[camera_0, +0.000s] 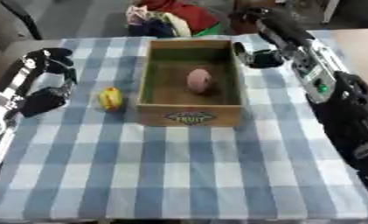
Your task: Pick up objects on the table and place them in the box.
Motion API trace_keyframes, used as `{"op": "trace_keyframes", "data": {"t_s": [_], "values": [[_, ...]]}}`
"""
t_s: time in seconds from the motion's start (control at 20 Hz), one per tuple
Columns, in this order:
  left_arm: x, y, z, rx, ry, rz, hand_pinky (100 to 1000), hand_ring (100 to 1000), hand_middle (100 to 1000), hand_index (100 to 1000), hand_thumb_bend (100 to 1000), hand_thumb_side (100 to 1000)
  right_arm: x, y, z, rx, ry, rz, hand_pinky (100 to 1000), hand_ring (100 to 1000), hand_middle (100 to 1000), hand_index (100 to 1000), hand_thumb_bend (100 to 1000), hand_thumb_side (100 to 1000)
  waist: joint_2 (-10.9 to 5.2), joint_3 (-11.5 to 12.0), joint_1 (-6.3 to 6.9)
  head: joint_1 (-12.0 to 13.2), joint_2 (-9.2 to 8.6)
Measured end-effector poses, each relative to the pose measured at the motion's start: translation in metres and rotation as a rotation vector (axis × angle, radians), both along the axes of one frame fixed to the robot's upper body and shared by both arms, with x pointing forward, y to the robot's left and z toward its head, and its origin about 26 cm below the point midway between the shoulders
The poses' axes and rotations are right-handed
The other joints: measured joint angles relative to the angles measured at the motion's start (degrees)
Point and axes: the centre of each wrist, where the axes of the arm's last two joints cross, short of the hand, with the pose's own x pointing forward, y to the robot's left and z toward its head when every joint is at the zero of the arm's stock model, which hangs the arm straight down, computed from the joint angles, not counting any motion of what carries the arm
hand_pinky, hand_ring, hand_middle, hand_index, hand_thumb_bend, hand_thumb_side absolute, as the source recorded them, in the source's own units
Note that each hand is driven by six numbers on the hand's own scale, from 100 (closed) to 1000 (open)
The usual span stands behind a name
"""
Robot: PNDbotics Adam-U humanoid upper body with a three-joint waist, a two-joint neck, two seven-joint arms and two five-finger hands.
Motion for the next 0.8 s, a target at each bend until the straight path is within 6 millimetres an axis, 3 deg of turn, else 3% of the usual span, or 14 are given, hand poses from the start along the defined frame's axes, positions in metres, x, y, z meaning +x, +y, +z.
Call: {"op": "trace_keyframes", "data": {"t_s": [0.4, 0.5, 0.8], "values": [[0.015, 0.011, 0.011, 0.271, 0.054, -0.028, 780, 713, 712, 854, 232, 218, -0.014, -0.040, 0.013, 0.063, 0.005, -0.056, 770, 795, 800, 922, 100, 100, -0.28, -1.4, 0.43, 1.2, 0.00], [0.021, 0.013, 0.013, 0.353, 0.081, -0.041, 777, 716, 714, 854, 262, 189, -0.016, -0.046, 0.013, 0.081, 0.020, -0.064, 768, 793, 797, 922, 100, 101, -0.32, -1.6, 0.57, 1.5, 0.00], [0.043, 0.012, 0.012, 0.539, 0.173, -0.080, 769, 719, 715, 852, 335, 236, -0.020, -0.049, 0.017, 0.119, 0.056, -0.059, 768, 792, 792, 922, 100, 101, -0.44, -2.1, 0.71, 1.9, 0.01]]}}
